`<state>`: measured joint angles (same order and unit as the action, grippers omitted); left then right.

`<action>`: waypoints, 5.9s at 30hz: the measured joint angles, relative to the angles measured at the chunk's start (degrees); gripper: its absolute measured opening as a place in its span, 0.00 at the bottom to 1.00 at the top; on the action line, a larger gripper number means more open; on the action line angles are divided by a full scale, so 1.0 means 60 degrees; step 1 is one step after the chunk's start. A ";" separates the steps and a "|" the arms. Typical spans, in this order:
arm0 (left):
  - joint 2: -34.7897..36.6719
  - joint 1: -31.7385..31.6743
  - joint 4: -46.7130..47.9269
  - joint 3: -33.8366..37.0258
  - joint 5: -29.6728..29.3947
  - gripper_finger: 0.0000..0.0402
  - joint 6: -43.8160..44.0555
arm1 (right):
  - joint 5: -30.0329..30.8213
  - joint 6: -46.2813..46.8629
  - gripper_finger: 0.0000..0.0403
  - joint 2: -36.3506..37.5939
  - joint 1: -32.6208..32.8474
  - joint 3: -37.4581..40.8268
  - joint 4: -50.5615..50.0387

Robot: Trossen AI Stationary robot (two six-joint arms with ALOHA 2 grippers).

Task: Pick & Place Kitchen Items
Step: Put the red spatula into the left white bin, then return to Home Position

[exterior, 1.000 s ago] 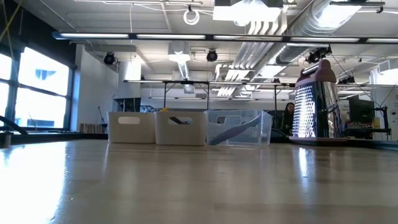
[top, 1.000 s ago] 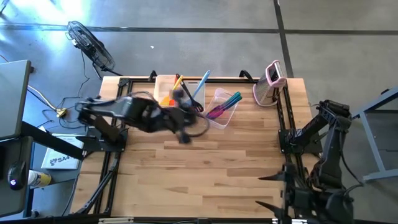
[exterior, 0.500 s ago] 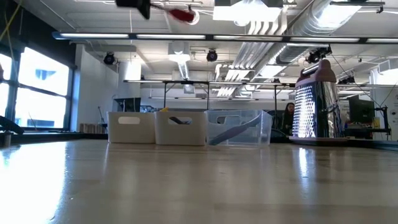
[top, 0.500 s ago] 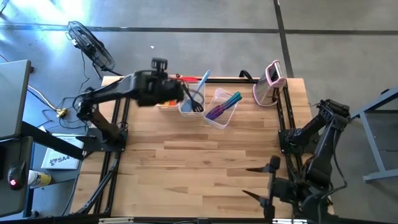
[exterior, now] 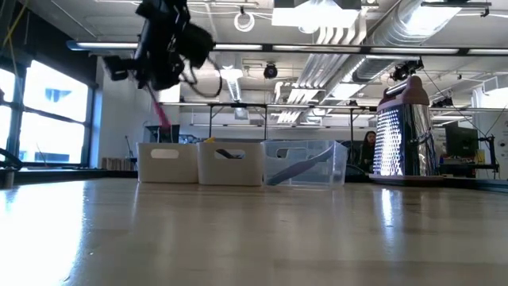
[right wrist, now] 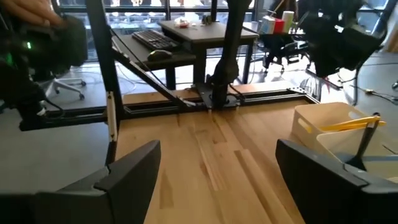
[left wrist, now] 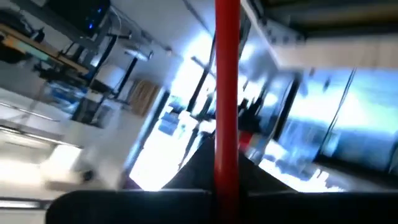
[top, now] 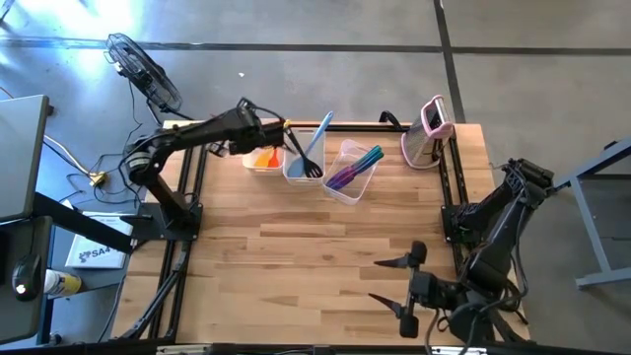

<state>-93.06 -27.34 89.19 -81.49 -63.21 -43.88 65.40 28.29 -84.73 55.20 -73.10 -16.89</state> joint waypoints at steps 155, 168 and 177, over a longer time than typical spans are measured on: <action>1.4925 0.2140 -1.5382 1.3394 1.2482 0.00 0.8190 | -0.5743 -0.3085 0.01 1.3906 -0.4058 1.1785 0.2615; 1.4535 0.2126 -1.5065 1.3426 1.1764 0.00 0.7815 | -0.5154 -0.3219 0.01 1.2976 -0.4598 1.1792 0.2597; 1.4469 0.2122 -1.4914 1.3434 1.0795 0.00 0.7852 | -0.5150 -0.3249 0.01 1.2877 -0.4598 1.1799 0.2637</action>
<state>-6.24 -14.61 -0.30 -0.89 1.56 3.23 34.50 8.80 -7.46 27.62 -2.31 -1.06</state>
